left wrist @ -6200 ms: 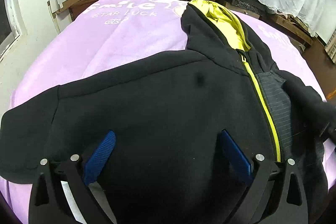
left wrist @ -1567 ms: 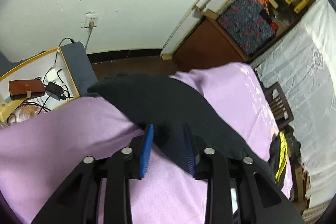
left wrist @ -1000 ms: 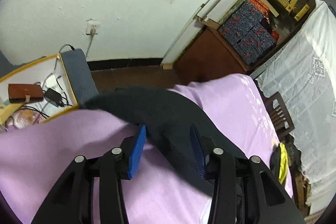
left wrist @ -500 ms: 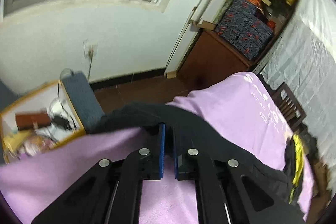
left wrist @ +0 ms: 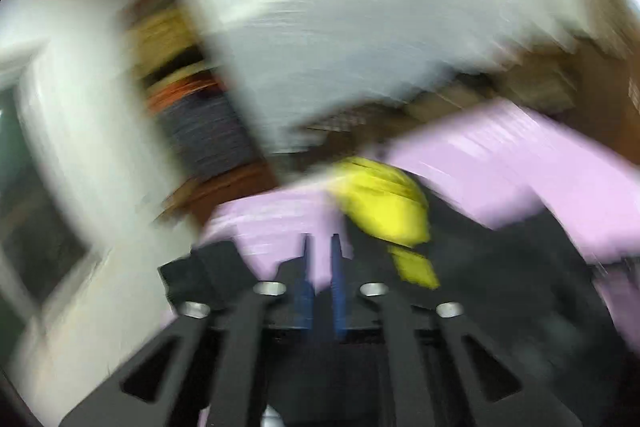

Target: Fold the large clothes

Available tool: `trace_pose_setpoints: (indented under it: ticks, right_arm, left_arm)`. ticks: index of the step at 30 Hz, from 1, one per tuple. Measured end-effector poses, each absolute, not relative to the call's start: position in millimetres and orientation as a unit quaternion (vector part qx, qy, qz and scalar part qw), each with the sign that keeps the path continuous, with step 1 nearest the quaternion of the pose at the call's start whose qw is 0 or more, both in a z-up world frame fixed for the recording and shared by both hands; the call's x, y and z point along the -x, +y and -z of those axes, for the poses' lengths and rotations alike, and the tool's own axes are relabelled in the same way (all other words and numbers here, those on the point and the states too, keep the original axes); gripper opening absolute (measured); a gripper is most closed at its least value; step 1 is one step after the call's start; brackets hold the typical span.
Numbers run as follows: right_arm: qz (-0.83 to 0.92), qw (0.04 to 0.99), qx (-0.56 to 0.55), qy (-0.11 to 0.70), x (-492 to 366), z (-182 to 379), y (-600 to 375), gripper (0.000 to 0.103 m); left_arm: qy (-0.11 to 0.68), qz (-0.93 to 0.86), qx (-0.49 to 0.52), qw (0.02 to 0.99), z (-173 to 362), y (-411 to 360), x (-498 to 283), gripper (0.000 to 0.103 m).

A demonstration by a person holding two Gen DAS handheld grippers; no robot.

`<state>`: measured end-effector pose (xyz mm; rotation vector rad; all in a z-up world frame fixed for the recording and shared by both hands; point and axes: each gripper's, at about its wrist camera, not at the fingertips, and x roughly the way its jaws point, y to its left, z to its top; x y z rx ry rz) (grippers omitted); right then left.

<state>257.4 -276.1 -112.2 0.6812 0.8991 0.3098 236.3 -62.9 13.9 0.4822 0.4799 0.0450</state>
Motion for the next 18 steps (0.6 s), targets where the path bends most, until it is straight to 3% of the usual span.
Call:
trace_pose_setpoints:
  ticks: [1,5,7,10,18]
  right_arm:
    - [-0.144,0.831,-0.328,0.425,-258.1,113.5,-279.4,0.074]
    - [-0.141,0.820,-0.360,0.421,-258.3,117.7,-297.2,0.074]
    - [-0.146,0.813,-0.383,0.414,-258.0,118.0,-306.2,0.074]
    - [-0.160,0.811,-0.392,0.404,-255.8,113.6,-306.5,0.074]
    - [-0.225,0.830,-0.311,0.405,-247.0,95.8,-257.3,0.074]
  left_arm:
    - [0.241,-0.008,-0.268,0.933,3.4,-85.5,-235.1,0.063]
    - [0.246,0.015,-0.300,0.922,40.1,-108.8,-222.3,0.066]
    - [0.260,0.017,-0.266,0.928,36.3,-83.6,-218.0,0.081]
    - [0.256,-0.016,-0.225,0.940,26.1,-34.3,-211.1,0.092]
    - [0.315,-0.131,-0.086,0.936,36.4,107.7,-233.4,0.094]
